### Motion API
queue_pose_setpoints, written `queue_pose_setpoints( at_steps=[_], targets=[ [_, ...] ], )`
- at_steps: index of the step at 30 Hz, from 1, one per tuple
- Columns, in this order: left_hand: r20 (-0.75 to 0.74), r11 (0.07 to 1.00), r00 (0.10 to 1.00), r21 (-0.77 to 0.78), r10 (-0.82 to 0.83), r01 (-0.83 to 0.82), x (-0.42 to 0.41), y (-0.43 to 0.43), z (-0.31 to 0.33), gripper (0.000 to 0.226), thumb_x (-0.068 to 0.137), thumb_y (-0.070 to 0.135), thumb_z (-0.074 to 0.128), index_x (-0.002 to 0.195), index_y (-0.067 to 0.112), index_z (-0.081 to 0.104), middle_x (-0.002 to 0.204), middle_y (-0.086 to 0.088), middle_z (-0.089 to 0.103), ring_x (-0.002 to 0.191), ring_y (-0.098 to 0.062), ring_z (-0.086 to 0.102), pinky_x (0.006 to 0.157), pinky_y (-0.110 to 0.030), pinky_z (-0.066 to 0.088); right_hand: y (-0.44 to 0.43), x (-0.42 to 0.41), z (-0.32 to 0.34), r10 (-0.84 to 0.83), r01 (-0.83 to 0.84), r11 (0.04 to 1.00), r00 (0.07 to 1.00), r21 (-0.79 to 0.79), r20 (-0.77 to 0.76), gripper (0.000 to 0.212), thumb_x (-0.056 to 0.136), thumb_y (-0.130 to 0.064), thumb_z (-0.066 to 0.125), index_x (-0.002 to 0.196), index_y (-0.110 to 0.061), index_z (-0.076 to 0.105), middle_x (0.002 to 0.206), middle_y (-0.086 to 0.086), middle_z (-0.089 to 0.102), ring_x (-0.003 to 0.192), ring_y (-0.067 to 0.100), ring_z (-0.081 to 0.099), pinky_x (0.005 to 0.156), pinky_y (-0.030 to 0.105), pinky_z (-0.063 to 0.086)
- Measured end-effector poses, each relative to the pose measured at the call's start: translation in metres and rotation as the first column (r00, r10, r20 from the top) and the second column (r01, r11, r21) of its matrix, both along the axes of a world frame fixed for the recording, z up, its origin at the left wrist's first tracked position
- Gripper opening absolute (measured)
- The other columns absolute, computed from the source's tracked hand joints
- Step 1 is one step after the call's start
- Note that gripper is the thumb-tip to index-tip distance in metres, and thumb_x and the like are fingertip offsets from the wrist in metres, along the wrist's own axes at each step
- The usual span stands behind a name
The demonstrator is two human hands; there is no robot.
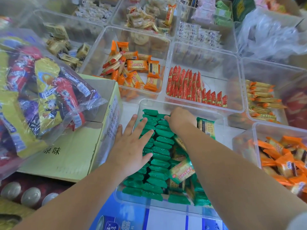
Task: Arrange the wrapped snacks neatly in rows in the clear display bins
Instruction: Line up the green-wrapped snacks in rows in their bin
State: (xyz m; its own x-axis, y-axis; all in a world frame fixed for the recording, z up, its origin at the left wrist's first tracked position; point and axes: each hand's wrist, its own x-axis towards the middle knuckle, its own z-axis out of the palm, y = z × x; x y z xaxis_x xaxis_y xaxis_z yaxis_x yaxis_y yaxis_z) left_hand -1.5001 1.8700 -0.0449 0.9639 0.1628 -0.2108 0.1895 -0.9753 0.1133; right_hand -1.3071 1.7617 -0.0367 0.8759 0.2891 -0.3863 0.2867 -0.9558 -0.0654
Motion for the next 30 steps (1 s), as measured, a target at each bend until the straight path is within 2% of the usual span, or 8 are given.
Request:
queue_pose_setpoints(
  at_steps=[5, 8, 13, 16, 18, 20, 25, 30],
  targets=[
    [-0.005, 1.000, 1.000, 0.014, 0.000, 0.001, 0.000, 0.001, -0.002, 0.073, 0.094, 0.070, 0.037, 0.157, 0.040, 0.017, 0.168, 0.004, -0.014, 0.150, -0.027, -0.029, 0.120, -0.064, 0.012, 0.002, -0.003, -0.002, -0.050, 0.047, 0.998, 0.993, 0.030, 0.107, 0.046, 0.094, -0.055, 0.059, 0.067, -0.019, 0.050, 0.061, -0.002, 0.052, 0.050, 0.016, 0.048, 0.042, 0.022, 0.030],
    [-0.005, 1.000, 1.000, 0.016, 0.009, -0.009, 0.000, 0.001, -0.002, 0.072, 0.094, 0.069, 0.037, 0.157, 0.040, 0.018, 0.168, 0.004, -0.014, 0.150, -0.027, -0.029, 0.120, -0.065, 0.012, -0.004, -0.011, 0.002, -0.056, 0.050, 0.996, 0.994, 0.076, 0.090, 0.044, 0.096, -0.054, 0.055, 0.075, -0.016, 0.059, 0.068, 0.001, 0.061, 0.056, 0.019, 0.056, 0.047, 0.026, 0.044],
    [0.010, 1.000, 1.000, 0.013, 0.012, -0.012, 0.000, 0.001, -0.004, 0.070, 0.095, 0.066, 0.038, 0.157, 0.039, 0.018, 0.168, 0.004, -0.015, 0.150, -0.026, -0.029, 0.121, -0.062, 0.011, -0.031, -0.042, 0.028, -0.086, 0.020, 0.869, 0.990, 0.494, 0.111, 0.038, 0.101, -0.041, 0.050, 0.128, -0.018, 0.063, 0.118, 0.003, 0.069, 0.104, 0.022, 0.065, 0.089, 0.038, 0.056],
    [0.022, 1.000, 1.000, -0.014, 0.021, -0.020, 0.000, 0.000, -0.003, 0.068, 0.096, 0.063, 0.040, 0.157, 0.039, 0.019, 0.168, 0.005, -0.014, 0.150, -0.025, -0.028, 0.122, -0.060, 0.010, -0.038, -0.078, 0.042, -0.261, 0.297, 0.672, 0.952, 0.679, -0.159, 0.050, 0.101, -0.041, 0.051, 0.145, -0.018, 0.048, 0.139, 0.000, 0.057, 0.125, 0.019, 0.055, 0.098, 0.035, 0.047],
    [0.031, 0.999, 0.999, -0.032, 0.026, -0.025, 0.000, 0.000, -0.002, 0.066, 0.097, 0.060, 0.043, 0.157, 0.039, 0.022, 0.168, 0.005, -0.012, 0.150, -0.024, -0.027, 0.122, -0.059, 0.010, -0.035, -0.097, 0.044, -0.348, 0.631, 0.435, 0.776, 0.643, -0.526, 0.061, 0.100, -0.042, 0.052, 0.154, -0.020, 0.035, 0.152, -0.001, 0.044, 0.135, 0.022, 0.045, 0.096, 0.034, 0.038],
    [0.043, 0.999, 0.999, -0.045, 0.027, -0.025, -0.001, 0.000, -0.002, 0.064, 0.098, 0.058, 0.044, 0.156, 0.039, 0.024, 0.169, 0.005, -0.011, 0.151, -0.024, -0.025, 0.122, -0.059, 0.011, -0.031, -0.104, 0.042, -0.349, 0.785, 0.306, 0.619, 0.539, -0.704, 0.066, 0.101, -0.041, 0.053, 0.157, -0.019, 0.026, 0.156, -0.001, 0.037, 0.138, 0.026, 0.040, 0.099, 0.039, 0.036],
    [0.064, 0.998, 0.998, -0.057, 0.024, -0.021, -0.002, 0.001, -0.004, 0.060, 0.099, 0.053, 0.045, 0.155, 0.039, 0.026, 0.168, 0.006, -0.010, 0.152, -0.024, -0.024, 0.121, -0.060, 0.014, -0.018, -0.099, 0.029, -0.401, 0.829, 0.294, 0.559, 0.476, -0.726, 0.063, 0.102, -0.036, 0.051, 0.157, -0.015, 0.027, 0.126, 0.000, 0.054, 0.098, 0.019, 0.054, 0.088, 0.039, 0.037],
    [0.084, 0.998, 0.996, -0.063, 0.028, -0.022, -0.002, 0.002, -0.009, 0.060, 0.099, 0.050, 0.046, 0.154, 0.040, 0.026, 0.168, 0.007, -0.011, 0.151, -0.023, -0.025, 0.120, -0.064, 0.016, -0.006, -0.088, 0.013, -0.421, 0.802, 0.412, 0.589, 0.433, -0.690, 0.061, 0.106, -0.040, 0.036, 0.160, -0.025, 0.012, 0.164, 0.002, 0.022, 0.142, 0.032, 0.033, 0.104, 0.045, 0.035]
  ],
)
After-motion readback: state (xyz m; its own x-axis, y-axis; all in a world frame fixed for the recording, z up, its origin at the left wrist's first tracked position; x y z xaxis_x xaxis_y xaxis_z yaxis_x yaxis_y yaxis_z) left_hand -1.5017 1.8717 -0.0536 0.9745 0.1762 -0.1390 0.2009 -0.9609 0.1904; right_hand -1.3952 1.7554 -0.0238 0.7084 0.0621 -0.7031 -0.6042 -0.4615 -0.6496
